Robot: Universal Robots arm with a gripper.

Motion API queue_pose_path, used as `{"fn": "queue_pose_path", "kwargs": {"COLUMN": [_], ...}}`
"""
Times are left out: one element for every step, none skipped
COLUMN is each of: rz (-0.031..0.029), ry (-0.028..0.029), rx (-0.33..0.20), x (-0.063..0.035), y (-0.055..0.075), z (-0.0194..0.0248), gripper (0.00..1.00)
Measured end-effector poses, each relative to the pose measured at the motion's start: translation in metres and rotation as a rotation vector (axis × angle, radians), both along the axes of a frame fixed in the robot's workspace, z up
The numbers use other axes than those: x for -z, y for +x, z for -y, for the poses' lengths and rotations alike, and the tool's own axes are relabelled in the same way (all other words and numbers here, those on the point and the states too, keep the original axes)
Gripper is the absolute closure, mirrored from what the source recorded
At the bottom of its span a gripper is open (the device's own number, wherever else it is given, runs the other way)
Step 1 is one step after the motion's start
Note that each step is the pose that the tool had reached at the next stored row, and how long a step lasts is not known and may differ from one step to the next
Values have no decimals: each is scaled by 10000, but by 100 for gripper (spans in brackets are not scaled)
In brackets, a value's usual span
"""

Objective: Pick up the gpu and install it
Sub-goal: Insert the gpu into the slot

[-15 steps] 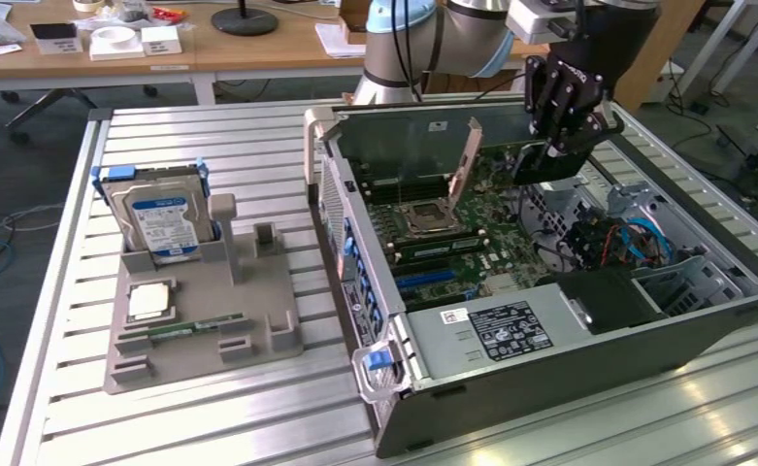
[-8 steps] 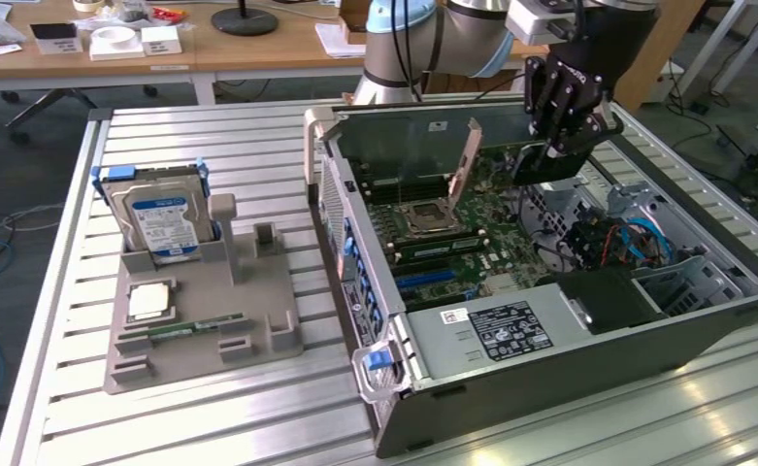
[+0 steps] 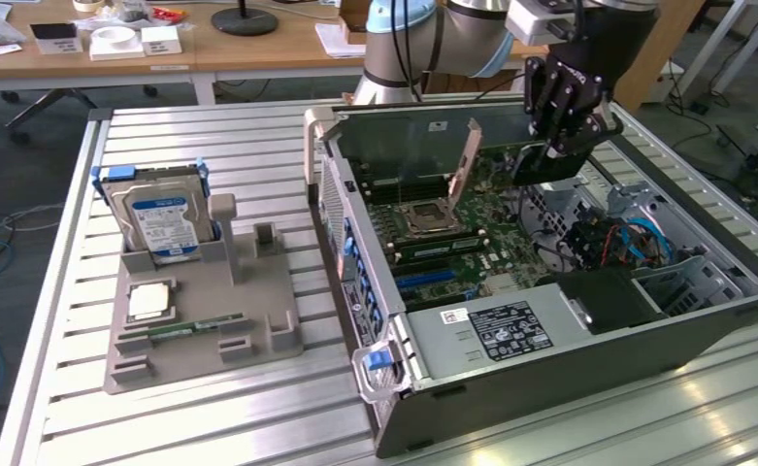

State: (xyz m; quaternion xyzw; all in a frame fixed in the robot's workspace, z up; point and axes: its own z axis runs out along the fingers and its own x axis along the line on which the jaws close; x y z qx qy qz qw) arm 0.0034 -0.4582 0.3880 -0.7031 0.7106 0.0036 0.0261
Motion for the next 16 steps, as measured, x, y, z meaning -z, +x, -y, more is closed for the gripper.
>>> {"fn": "queue_pose_path", "kwargs": {"rz": [0,0,0,0,0,0,-1,-1,-1,0,1,0,0,0,0,-1], "ry": [0,0,-1,-1,-1,-2,-4,-5,-4,0,2,0,-2,-1,-1,-2], "rx": [-1,0,2,2,1,0,-2,-2,-1,2,5,8,16,37,63,93], "x": [3,9,19,31,42,47,49,49,51,58,70,81,90,100,109,118], "y": [0,-1,-5,-8,-11,-11,-11,-11,-12,-15,-23,-32,-42,-54,-67,-80], "z": [0,0,0,0,0,0,0,0,1,0,1,0,0,0,0,0], "gripper": [73,73,73,73,73,73,73,73,73,73,73,73,73,73,73,73]}}
